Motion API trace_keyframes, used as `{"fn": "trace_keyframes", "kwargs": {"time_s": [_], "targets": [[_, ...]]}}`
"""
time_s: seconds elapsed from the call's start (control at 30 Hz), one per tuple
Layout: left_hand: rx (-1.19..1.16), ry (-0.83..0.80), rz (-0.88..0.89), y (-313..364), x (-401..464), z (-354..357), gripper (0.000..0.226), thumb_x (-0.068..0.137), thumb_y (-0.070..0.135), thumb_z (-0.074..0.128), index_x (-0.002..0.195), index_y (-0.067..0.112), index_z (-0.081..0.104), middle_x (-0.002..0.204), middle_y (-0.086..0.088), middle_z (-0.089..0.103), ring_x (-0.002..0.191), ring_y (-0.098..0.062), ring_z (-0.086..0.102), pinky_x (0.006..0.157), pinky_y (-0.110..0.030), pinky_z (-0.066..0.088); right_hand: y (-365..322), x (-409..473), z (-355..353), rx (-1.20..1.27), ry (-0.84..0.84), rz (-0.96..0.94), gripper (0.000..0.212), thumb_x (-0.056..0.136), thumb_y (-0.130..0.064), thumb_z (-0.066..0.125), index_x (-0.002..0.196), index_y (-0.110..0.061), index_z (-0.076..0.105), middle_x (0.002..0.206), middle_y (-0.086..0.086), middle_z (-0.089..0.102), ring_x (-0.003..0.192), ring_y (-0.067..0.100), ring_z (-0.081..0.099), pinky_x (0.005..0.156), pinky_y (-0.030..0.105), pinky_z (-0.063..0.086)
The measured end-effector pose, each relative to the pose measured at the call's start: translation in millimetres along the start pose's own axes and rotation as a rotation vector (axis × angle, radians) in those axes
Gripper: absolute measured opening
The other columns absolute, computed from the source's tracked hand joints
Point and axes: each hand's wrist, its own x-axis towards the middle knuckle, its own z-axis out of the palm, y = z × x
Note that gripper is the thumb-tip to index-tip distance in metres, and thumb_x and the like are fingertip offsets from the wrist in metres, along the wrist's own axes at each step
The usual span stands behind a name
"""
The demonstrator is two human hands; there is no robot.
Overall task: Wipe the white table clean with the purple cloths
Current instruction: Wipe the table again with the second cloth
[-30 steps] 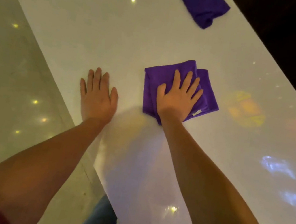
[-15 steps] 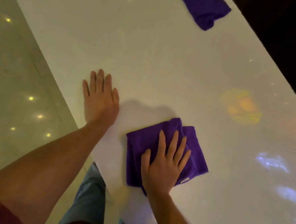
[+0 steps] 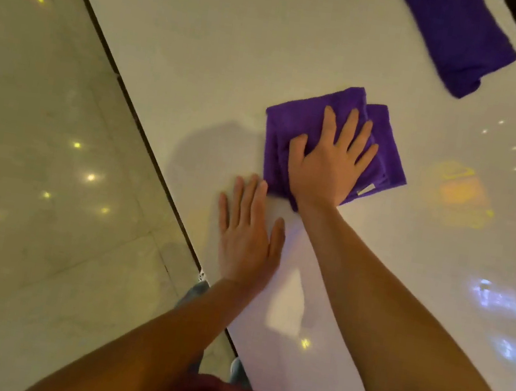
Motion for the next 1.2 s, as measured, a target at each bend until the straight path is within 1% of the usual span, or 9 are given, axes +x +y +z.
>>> {"fn": "trace_keyframes", "kwargs": {"time_s": [0.13,0.23,0.33,0.47,0.6,0.73,0.87,1.07,1.2], "targets": [[-0.163,-0.015,0.016,-16.4,22.3,-24.8,0.062,0.098,0.034,0.046,0.155,0.011,0.035,0.165,-0.011,0.032,0.156,-0.028,0.021,0.127,-0.048,0.022,-32.9,59.0,6.3,0.024,-0.022,0.066,0.07,0.097,-0.054,0.033,0.161,-0.027,0.038,0.173,0.01,0.026,0.161,0.037,0.013,0.13,0.059,0.005],[-0.218,0.006,0.011,-47.0,85.1,-49.0,0.06,0.094,0.022,0.054,0.152,0.009,0.042,0.164,-0.015,0.031,0.154,-0.034,0.026,0.124,-0.046,0.027,-35.6,62.3,3.9,-0.002,-0.021,0.06,0.069,0.099,-0.053,0.033,0.162,-0.026,0.037,0.173,0.01,0.025,0.161,0.038,0.014,0.13,0.06,0.006],[-0.092,0.018,-0.032,-75.9,164.5,-63.9,0.06,0.096,0.015,0.053,0.154,0.007,0.038,0.165,-0.02,0.027,0.155,-0.038,0.02,0.125,-0.052,0.022,-27.5,22.0,-2.3,-0.015,-0.031,0.002,0.066,0.101,-0.052,0.038,0.162,-0.025,0.038,0.174,0.01,0.023,0.162,0.037,0.012,0.129,0.06,0.008],[0.153,-0.019,-0.043,-88.3,203.9,-54.0,0.058,0.104,0.032,0.038,0.156,0.007,0.033,0.168,-0.018,0.022,0.157,-0.037,0.011,0.128,-0.051,0.008,-19.0,-82.2,-3.9,-0.027,-0.054,-0.061,0.063,0.102,-0.052,0.043,0.161,-0.029,0.037,0.175,0.008,0.021,0.163,0.034,0.008,0.129,0.061,0.011],[0.236,0.0,-0.046,-87.2,203.7,-50.7,0.07,0.106,0.052,0.022,0.156,0.005,0.034,0.167,-0.018,0.024,0.157,-0.036,0.014,0.128,-0.051,0.01,-20.2,-128.2,2.8,-0.034,-0.11,-0.059,0.063,0.104,-0.057,0.039,0.162,-0.032,0.033,0.176,0.004,0.018,0.164,0.031,0.003,0.129,0.062,0.008],[0.267,0.005,-0.045,-87.1,206.1,-50.0,0.069,0.105,0.051,0.024,0.156,0.006,0.033,0.167,-0.018,0.024,0.157,-0.037,0.014,0.128,-0.051,0.01,-30.0,-89.9,5.7,-0.015,-0.098,-0.118,0.063,0.101,-0.056,0.044,0.159,-0.032,0.039,0.174,0.005,0.022,0.163,0.033,0.008,0.13,0.061,0.007],[0.262,0.022,-0.055,-84.1,205.0,-50.1,0.061,0.106,0.042,0.025,0.155,0.006,0.036,0.167,-0.016,0.024,0.157,-0.036,0.015,0.128,-0.051,0.011,-51.7,-37.2,10.6,0.003,-0.054,-0.067,0.063,0.097,-0.053,0.046,0.155,-0.029,0.046,0.172,0.007,0.03,0.161,0.035,0.016,0.129,0.06,0.009],[0.279,0.047,-0.038,-84.9,202.8,-47.7,0.059,0.101,0.037,0.032,0.154,0.009,0.036,0.167,-0.015,0.026,0.157,-0.036,0.016,0.128,-0.05,0.011,-72.8,38.6,17.3,0.005,-0.057,0.003,0.062,0.103,-0.054,0.034,0.159,-0.029,0.043,0.171,0.009,0.03,0.161,0.037,0.018,0.13,0.06,0.009],[0.268,0.052,-0.01,-86.7,202.1,-46.9,0.059,0.101,0.034,0.035,0.153,0.008,0.037,0.166,-0.016,0.027,0.156,-0.037,0.017,0.128,-0.05,0.011,-57.4,39.0,11.0,-0.003,-0.04,0.009,0.056,0.108,-0.051,0.032,0.159,-0.031,0.043,0.171,0.007,0.033,0.16,0.034,0.021,0.13,0.057,0.011]]}}
